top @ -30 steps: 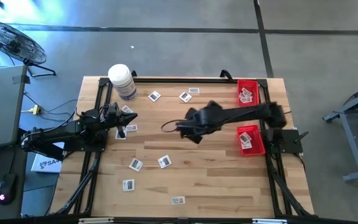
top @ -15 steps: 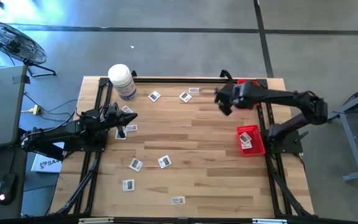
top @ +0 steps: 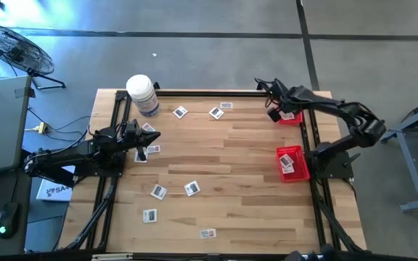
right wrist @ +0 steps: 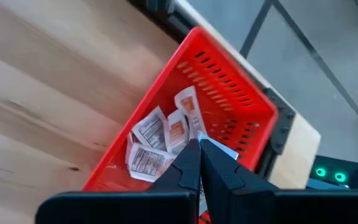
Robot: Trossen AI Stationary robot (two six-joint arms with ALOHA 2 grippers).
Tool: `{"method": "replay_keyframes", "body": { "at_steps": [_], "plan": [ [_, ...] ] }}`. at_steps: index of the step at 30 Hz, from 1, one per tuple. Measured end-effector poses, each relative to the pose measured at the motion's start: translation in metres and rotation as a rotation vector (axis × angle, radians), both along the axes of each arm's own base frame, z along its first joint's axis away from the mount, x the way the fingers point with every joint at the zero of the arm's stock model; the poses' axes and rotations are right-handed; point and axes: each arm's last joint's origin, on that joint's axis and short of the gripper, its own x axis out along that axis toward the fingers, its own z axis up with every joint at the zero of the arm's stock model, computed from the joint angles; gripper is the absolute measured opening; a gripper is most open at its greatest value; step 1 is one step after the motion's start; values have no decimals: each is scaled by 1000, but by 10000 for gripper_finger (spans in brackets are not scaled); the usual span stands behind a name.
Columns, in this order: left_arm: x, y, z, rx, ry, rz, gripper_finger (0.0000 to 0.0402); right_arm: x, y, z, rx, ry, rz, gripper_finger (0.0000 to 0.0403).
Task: Pick & Place First Aid Supplies
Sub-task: Put the ointment pack into the top basket
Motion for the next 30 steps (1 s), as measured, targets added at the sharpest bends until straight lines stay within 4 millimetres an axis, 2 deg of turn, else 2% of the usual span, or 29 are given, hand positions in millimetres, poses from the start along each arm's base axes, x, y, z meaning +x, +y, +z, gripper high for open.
{"method": "replay_keyframes", "body": {
  "at_steps": [8,16,20,23,27,30],
  "plan": [
    [0,0,0,0,-1,0,1,-14,-1,-26,-10,8,-3,14],
    [0,0,0,0,0,0,1,-15,0,-27,5,-4,-3,94],
    [0,0,0,0,-1,0,1,-8,4,-12,29,-6,9,123],
    [0,0,0,0,0,0,1,7,16,7,20,-3,82,130],
    [0,0,0,0,0,0,1,35,44,34,10,-91,229,127],
    [0,0,0,0,-1,0,1,62,78,46,59,-220,419,123]
  ]
}}
